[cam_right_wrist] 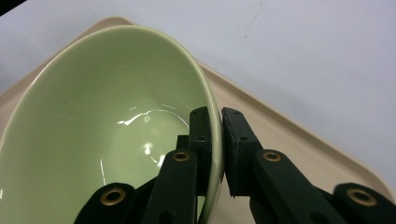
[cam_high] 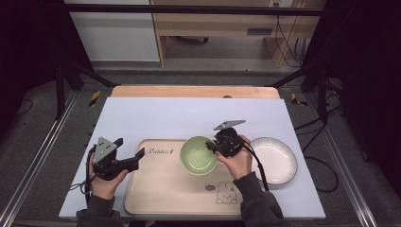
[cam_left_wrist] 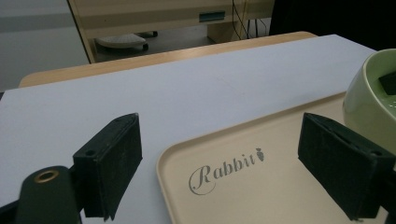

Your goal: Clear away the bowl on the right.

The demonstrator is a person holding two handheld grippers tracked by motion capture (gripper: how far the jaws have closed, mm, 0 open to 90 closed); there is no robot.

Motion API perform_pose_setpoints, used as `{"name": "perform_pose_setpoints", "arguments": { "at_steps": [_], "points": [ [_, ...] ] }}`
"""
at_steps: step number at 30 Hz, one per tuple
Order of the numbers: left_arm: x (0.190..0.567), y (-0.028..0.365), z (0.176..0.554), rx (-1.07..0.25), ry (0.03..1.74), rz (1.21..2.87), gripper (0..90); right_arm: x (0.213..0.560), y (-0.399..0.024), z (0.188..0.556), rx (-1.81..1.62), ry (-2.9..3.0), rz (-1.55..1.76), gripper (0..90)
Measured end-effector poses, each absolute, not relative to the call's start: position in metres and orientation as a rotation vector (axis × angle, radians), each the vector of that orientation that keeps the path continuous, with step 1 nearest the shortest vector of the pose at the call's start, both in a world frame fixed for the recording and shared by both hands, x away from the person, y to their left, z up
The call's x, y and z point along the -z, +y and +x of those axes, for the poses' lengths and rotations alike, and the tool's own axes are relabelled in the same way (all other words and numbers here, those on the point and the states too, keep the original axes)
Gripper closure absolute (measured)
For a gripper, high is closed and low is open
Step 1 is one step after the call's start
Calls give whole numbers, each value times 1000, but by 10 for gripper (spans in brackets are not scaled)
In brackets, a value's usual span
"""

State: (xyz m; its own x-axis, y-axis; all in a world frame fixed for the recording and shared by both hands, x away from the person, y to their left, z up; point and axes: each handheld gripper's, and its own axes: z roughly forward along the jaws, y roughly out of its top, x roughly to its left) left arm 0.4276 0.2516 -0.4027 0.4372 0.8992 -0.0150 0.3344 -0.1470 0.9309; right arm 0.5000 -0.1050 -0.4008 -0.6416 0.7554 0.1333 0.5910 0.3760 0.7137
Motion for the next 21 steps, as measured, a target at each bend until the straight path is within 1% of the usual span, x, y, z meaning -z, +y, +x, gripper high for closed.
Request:
{"name": "perform_pose_setpoints", "arguments": {
  "at_steps": [21],
  "points": [
    [402, 251, 427, -712, 1075, 1695, 132, 414, -89, 512, -1087, 2448, 1214, 831]
  ]
}}
